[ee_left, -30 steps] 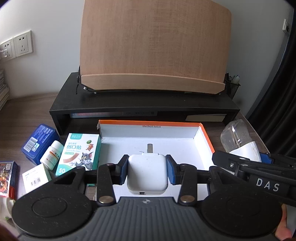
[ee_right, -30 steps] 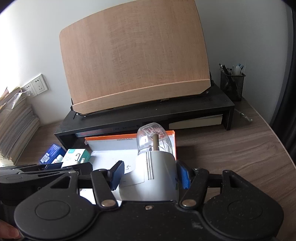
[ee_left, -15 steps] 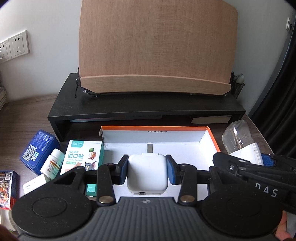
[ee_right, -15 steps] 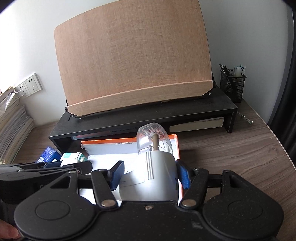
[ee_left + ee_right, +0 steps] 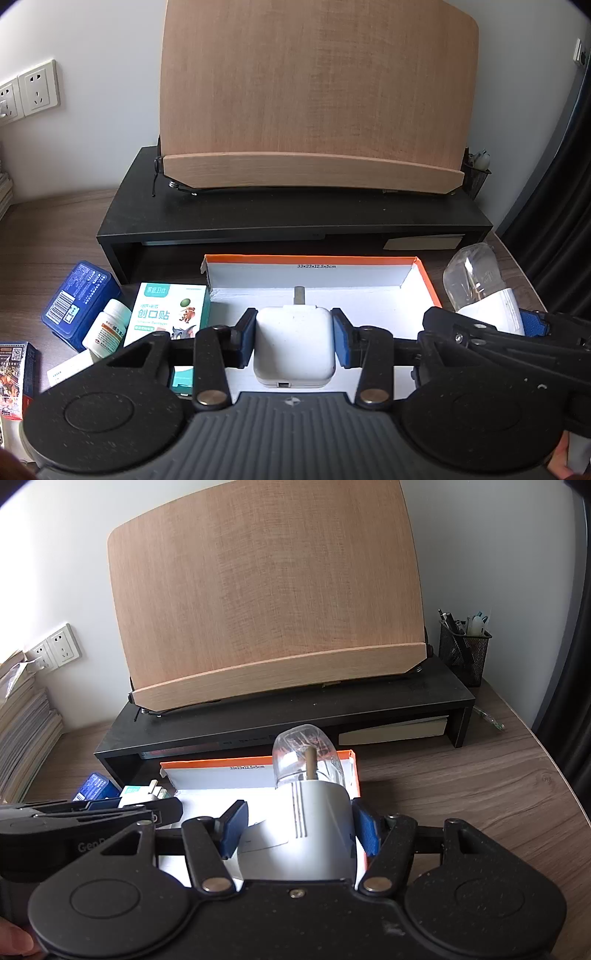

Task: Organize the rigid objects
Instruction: 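Carry the charger in the left tool and bulb device in the right tool over the orange-rimmed box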

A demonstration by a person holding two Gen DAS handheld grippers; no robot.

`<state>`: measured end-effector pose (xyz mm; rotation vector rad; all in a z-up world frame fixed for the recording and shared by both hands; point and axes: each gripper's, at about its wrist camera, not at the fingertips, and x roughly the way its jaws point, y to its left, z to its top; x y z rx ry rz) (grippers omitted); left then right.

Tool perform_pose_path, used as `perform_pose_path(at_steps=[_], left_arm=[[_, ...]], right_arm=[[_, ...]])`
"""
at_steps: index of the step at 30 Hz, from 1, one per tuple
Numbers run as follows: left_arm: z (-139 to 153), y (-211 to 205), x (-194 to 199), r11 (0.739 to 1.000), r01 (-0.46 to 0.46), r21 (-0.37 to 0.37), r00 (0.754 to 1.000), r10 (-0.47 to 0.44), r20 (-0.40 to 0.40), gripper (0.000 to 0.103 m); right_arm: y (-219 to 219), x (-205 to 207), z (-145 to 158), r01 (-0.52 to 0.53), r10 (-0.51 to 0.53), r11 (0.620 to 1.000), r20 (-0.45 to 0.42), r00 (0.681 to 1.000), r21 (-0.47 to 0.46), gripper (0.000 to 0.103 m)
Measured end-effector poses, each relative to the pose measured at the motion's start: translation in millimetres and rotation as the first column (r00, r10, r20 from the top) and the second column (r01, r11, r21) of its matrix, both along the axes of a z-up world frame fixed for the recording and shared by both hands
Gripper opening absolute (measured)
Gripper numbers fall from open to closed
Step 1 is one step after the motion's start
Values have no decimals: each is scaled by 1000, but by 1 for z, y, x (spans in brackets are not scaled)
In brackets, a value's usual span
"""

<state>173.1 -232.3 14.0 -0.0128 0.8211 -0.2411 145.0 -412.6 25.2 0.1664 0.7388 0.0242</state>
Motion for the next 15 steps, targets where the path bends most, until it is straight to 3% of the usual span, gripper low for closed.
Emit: perform_pose_path(at_steps=[15], left_arm=[[-10,0,4,1000,1,5,1000,-1,-24,42]], right_arm=[[6,9,-8,-9,9,1000,-20,1000,-16,74]])
